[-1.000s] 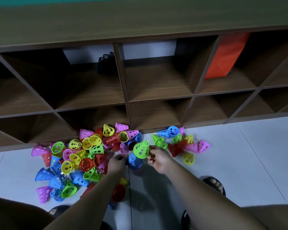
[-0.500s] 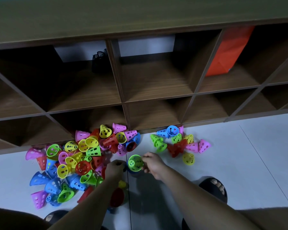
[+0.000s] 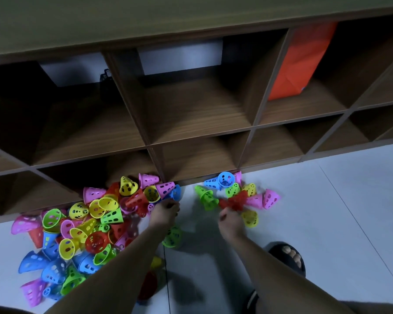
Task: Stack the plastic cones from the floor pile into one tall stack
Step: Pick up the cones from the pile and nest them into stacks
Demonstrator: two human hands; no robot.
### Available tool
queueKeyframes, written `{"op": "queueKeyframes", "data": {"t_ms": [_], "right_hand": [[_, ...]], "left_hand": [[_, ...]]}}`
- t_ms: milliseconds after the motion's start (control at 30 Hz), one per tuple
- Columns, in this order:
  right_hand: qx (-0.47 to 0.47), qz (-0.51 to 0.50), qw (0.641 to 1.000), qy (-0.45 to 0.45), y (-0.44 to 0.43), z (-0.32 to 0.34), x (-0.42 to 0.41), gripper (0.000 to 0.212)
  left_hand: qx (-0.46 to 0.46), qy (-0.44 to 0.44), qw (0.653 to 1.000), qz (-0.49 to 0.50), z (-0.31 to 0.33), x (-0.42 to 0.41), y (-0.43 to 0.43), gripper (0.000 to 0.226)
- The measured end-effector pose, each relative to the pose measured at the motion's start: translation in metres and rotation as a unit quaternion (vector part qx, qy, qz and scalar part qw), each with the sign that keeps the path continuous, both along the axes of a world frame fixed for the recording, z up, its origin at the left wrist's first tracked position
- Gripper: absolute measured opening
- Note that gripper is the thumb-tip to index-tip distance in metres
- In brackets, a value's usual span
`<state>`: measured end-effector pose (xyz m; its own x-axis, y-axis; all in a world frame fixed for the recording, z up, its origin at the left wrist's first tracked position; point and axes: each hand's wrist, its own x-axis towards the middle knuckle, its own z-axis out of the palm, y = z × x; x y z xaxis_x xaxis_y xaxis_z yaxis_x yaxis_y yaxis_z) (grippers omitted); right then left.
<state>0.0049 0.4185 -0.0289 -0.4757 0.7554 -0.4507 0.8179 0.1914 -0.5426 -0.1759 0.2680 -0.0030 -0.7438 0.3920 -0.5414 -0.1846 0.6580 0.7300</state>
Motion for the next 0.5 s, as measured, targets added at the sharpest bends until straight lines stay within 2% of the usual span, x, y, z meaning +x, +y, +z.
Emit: {"op": "queueKeyframes", "data": {"t_ms": [100,233,367,500], "right_hand": [[0.075,-0.021,0.997,-0.003,0.031,-0.002,0.025,0.014],[0.147,-0.017,0.988,-0.040,0.058,-0.013,0.051,0.031],[0.136,-0.013,0.988,-0.067,0.068,-0.023,0.066,0.045],[0.091,0.012,0.992,-0.084,0.066,-0.032,0.070,0.040]], "left_hand": [[-0.012,0.005,0.998,-0.055,-0.006,0.007,0.035,0.015],[-0.070,0.033,0.988,-0.135,-0.008,0.019,0.074,0.021],[-0.046,-0.061,0.992,-0.100,-0.015,0.030,0.099,0.034],[-0.035,-0.139,0.988,-0.056,-0.028,0.043,0.110,0.028]]}}
